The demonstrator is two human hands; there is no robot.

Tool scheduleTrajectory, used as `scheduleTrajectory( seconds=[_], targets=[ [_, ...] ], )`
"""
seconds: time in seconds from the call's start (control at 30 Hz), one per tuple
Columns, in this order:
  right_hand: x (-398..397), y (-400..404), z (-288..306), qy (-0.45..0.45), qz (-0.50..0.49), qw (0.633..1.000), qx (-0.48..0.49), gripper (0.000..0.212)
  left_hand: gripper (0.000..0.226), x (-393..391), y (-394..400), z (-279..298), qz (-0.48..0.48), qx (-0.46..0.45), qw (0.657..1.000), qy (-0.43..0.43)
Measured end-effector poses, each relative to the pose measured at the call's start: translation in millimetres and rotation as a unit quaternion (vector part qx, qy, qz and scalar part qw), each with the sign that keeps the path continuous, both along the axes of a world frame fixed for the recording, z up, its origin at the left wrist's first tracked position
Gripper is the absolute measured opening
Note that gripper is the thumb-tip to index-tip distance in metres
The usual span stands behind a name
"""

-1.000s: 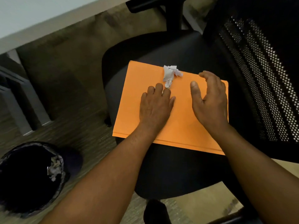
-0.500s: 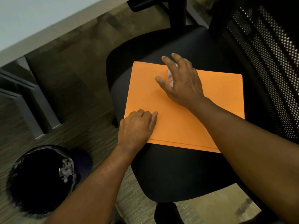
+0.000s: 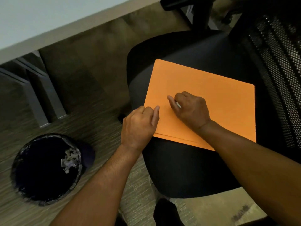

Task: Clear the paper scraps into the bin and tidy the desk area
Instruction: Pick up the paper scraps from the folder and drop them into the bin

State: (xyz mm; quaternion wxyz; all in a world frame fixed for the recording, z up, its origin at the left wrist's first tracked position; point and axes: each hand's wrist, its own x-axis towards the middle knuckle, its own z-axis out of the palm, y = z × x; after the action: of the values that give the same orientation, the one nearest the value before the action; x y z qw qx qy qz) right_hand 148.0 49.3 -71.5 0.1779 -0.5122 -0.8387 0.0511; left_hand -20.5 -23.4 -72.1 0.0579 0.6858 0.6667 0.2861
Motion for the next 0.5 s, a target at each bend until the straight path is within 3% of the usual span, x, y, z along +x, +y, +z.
scheduleTrajectory(
  seconds=[0.27, 0.5],
  targets=[
    [-135.7, -27.4, 22.9, 0.137, 0.073, 0.988, 0.016, 0.037, 0.043, -97.8, -50.9, 2.7, 0.129, 0.006, 0.99, -0.048],
    [-260.6, -103.2, -0.6, 0.214, 0.117, 0.964, -0.103, 0.043, 0.045, -199.4, -153.7, -14.9, 0.244, -0.033, 0.966, -0.081]
  ],
)
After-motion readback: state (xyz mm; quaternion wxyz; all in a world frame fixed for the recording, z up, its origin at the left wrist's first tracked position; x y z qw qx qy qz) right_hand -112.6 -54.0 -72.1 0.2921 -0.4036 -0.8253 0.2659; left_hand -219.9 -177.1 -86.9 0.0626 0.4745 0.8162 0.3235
